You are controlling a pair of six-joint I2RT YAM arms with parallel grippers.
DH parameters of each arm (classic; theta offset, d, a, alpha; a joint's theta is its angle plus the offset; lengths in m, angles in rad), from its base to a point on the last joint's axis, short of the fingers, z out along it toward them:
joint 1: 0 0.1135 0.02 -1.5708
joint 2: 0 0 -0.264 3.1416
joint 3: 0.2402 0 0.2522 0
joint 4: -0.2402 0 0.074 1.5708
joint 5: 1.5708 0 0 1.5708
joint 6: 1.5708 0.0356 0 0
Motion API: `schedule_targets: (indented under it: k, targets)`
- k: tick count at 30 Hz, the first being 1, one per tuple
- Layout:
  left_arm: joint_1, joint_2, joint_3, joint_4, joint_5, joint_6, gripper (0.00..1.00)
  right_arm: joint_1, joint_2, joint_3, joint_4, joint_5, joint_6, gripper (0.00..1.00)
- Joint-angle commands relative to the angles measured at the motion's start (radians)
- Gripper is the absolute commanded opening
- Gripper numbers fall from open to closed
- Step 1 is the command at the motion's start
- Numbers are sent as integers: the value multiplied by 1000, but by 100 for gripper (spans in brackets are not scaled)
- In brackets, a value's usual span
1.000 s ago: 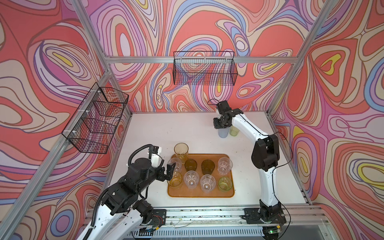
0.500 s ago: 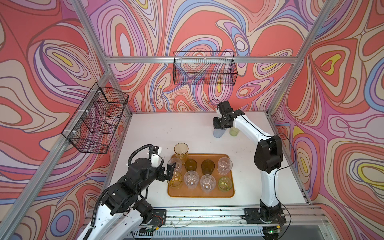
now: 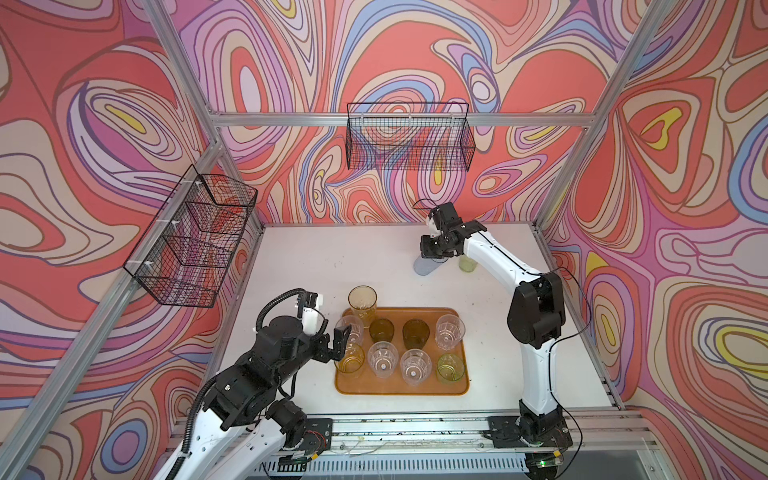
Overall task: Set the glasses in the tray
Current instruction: 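Close the right gripper on the blue glass rim and tilt it, then lift the blue textured glass and carry it over the tray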
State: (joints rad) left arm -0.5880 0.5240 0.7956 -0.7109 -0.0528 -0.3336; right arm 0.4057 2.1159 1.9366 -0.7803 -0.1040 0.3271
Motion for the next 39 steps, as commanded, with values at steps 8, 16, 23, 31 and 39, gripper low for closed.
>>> schedule_targets:
  k: [8,16,23,31,39]
  targets:
    - [6,-11,1,-18,-16,-2,100,35,-80,-31,-19,-26,45,0]
    - [5,-16,2,-22,-27,-1,100,58,-145,-77,-10,-3,70,0]
    - [5,-27,2,-30,-38,-4,100,87,-198,-73,-21,14,75,0]
    - [6,-32,2,-34,-39,-8,100,130,-263,-62,-58,76,62,0]
    - [5,-38,2,-34,-26,-12,100,203,-338,-71,-120,144,49,0]
